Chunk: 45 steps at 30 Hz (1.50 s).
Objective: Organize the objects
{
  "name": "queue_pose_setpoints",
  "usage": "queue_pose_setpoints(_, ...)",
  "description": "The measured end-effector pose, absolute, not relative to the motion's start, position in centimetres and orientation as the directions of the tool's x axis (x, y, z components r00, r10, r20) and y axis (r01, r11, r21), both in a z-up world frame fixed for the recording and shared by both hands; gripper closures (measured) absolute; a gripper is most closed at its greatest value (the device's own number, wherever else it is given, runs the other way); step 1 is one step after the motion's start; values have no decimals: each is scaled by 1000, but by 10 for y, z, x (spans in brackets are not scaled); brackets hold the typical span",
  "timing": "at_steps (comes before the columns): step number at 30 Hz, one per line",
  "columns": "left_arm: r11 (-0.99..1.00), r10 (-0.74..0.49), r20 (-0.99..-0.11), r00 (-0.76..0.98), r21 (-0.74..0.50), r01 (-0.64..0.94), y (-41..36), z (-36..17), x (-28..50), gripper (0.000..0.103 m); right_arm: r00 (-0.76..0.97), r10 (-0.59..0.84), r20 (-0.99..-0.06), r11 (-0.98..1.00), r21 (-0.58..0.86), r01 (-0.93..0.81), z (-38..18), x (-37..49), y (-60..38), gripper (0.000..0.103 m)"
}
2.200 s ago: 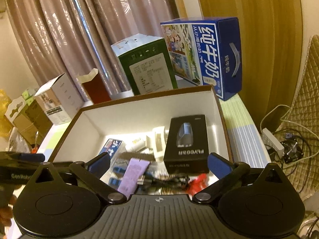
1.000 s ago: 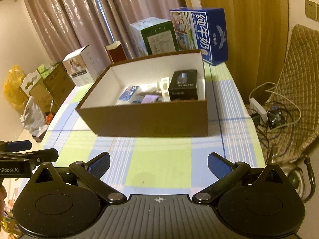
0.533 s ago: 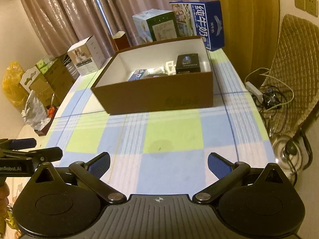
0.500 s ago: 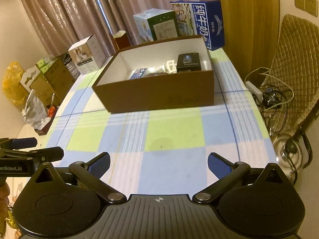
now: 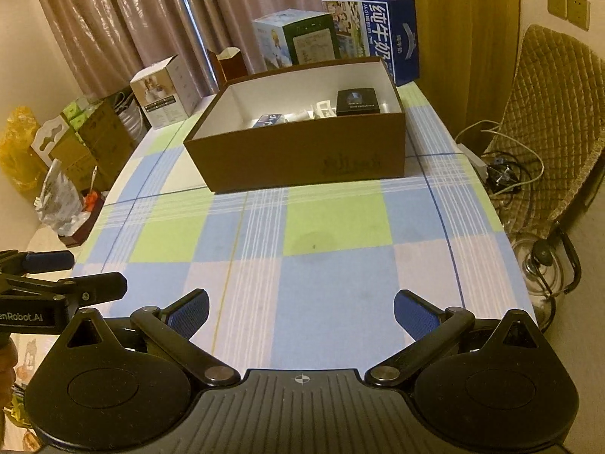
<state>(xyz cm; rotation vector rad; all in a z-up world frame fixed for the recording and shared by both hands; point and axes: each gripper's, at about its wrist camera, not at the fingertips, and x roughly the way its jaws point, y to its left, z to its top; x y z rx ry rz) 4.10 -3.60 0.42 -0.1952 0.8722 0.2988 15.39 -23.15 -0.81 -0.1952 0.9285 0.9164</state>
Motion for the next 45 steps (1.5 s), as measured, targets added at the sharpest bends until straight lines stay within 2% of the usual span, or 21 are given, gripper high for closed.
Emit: queue_pose_setpoints(45,943,177,-771,611,-45,-329,-35,8,35,1,268,595,-757,612,212,-762,-6,143,-226,2)
